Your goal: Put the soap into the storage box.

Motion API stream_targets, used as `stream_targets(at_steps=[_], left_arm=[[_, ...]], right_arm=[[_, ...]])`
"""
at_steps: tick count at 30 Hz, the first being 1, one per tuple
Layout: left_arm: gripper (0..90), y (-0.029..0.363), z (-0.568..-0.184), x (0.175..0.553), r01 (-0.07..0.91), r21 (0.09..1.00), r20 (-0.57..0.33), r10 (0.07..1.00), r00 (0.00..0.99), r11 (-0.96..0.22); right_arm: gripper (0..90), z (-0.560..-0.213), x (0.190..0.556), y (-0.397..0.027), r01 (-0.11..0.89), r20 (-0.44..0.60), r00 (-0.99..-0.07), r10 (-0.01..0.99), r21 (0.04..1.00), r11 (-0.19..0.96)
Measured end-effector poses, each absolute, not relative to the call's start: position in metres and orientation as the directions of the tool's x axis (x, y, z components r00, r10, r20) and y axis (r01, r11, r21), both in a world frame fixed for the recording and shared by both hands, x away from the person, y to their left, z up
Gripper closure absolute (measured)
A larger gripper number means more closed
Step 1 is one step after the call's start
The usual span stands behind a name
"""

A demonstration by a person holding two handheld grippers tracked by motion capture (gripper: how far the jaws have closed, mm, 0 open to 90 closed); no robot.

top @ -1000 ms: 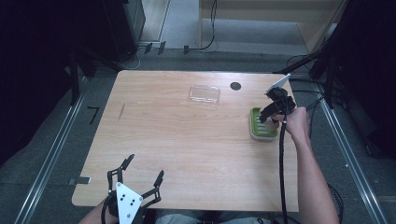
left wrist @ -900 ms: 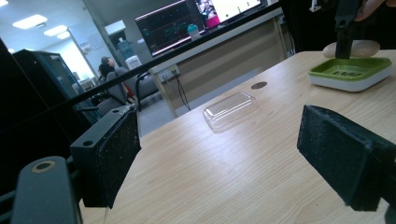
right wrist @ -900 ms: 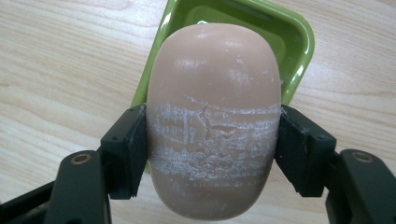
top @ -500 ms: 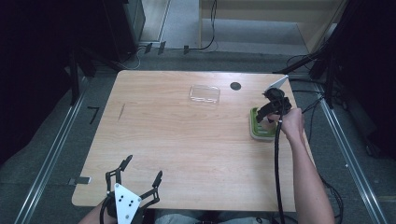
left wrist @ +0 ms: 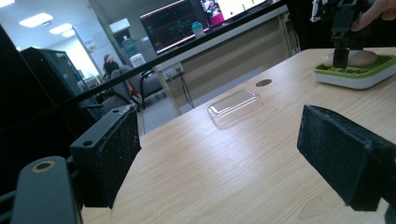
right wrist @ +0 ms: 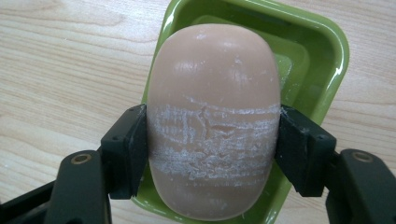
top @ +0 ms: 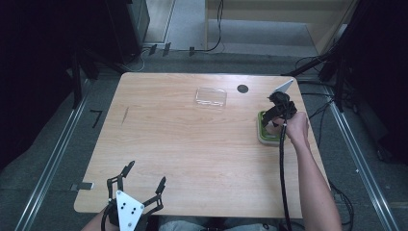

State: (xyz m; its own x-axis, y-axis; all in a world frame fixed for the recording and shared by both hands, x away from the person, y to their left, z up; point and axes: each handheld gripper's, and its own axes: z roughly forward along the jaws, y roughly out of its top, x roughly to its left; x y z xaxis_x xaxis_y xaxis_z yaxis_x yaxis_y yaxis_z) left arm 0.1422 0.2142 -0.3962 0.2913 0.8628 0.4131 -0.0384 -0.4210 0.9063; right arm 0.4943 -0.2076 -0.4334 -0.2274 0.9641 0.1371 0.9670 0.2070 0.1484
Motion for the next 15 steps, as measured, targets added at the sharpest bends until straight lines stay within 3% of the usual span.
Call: stream_targets(at_steps=[15], left_arm=[[13.8, 0.2153, -0.3963, 0.141, -0.038, 0.906, 0.413, 0.864, 0.287, -0.421]], right_arm=[[36.6, -0.4418, 0.4964, -0.2053, 0.971, 0.11, -0.217, 0.97, 0.131, 0.202]])
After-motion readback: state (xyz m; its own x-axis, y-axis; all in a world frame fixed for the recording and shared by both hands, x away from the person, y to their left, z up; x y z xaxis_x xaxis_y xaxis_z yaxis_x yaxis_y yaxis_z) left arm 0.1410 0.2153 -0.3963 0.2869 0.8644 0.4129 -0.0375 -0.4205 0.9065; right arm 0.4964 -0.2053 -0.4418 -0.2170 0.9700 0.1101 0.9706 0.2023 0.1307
